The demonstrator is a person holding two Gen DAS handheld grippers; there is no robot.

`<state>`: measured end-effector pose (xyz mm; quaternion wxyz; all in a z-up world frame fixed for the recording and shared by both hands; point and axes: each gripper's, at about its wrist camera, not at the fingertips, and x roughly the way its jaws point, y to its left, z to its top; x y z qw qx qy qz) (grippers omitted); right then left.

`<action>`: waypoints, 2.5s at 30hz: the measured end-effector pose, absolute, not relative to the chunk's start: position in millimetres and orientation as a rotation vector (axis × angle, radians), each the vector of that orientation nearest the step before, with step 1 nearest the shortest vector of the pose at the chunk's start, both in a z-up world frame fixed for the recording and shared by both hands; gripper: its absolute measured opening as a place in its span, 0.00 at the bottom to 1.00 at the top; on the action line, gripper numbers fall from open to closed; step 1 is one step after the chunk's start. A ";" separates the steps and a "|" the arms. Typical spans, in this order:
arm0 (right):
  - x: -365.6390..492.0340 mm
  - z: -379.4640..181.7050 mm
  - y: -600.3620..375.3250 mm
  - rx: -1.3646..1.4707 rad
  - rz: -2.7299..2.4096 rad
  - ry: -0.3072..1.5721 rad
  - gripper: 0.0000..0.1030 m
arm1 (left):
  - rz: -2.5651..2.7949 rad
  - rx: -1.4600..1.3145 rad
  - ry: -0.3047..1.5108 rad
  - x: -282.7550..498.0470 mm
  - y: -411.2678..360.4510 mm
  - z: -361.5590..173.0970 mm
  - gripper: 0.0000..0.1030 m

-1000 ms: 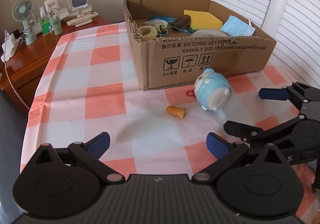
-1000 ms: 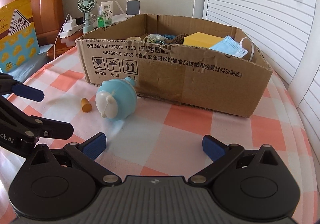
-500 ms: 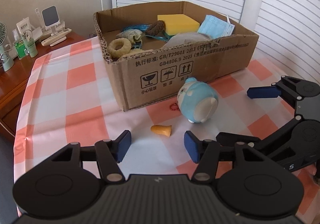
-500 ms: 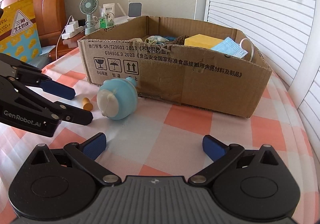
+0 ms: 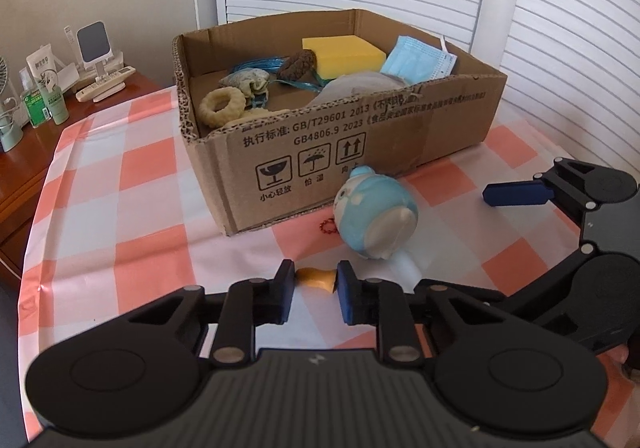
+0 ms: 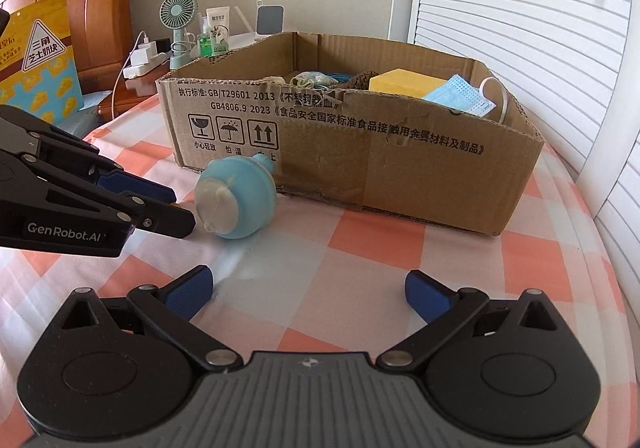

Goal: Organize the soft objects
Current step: 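Move the left tool to the small orange piece and grasp it, then grasp the round blue toy with the right tool while the left tool holds the orange piece, then drop the orange piece into the box and open the left tool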

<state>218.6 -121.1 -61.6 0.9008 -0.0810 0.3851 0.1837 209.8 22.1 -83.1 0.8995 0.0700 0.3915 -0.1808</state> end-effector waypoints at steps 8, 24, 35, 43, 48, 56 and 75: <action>219.8 -61.2 -118.3 -0.168 0.371 0.801 1.00 | -0.298 0.090 0.830 200.4 39.3 -81.8 0.20; 236.7 -63.9 -90.3 -0.193 0.433 0.783 1.00 | -0.205 0.058 0.833 193.8 62.9 -82.5 0.20; 240.3 -61.0 -70.3 -0.282 0.452 0.730 0.89 | -0.189 0.044 0.834 193.7 66.7 -82.2 0.20; 241.4 -56.9 -62.9 -0.300 0.468 0.722 0.71 | -0.183 0.033 0.833 194.2 67.7 -82.6 0.20; 242.1 -56.1 -60.2 -0.303 0.465 0.725 0.55 | -0.183 0.032 0.834 193.9 68.1 -82.7 0.20; 239.1 -53.1 -65.2 -0.284 0.464 0.738 0.50 | -0.185 0.030 0.835 194.2 68.2 -82.7 0.20; 203.7 -8.3 -120.0 -0.233 0.495 0.753 0.49 | -0.351 0.103 0.816 178.9 58.5 -43.3 0.20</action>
